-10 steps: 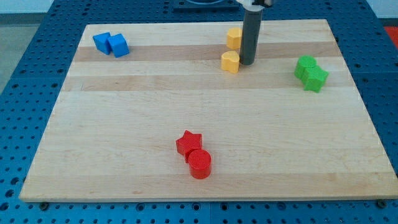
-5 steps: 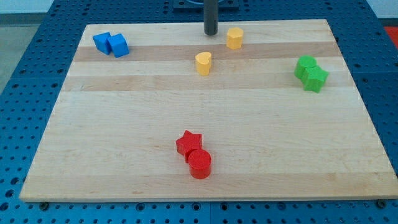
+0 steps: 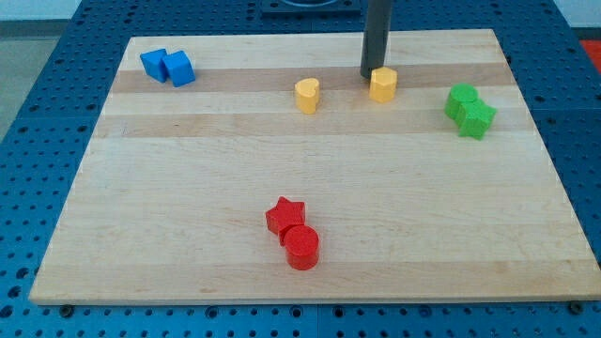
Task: Move the yellow hexagon close to the green blocks
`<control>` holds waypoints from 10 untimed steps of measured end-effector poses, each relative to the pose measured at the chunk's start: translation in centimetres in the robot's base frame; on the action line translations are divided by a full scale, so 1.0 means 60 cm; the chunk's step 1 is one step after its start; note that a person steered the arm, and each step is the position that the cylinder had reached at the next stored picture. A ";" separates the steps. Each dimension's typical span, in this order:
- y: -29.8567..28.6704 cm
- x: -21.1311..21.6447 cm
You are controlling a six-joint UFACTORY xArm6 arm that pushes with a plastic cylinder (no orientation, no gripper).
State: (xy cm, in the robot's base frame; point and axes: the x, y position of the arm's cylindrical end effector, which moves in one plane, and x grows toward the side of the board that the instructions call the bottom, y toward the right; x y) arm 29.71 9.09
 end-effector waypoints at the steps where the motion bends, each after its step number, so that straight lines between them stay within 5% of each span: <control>1: 0.016 0.037; 10: 0.084 0.103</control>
State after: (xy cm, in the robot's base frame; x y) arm 35.88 14.13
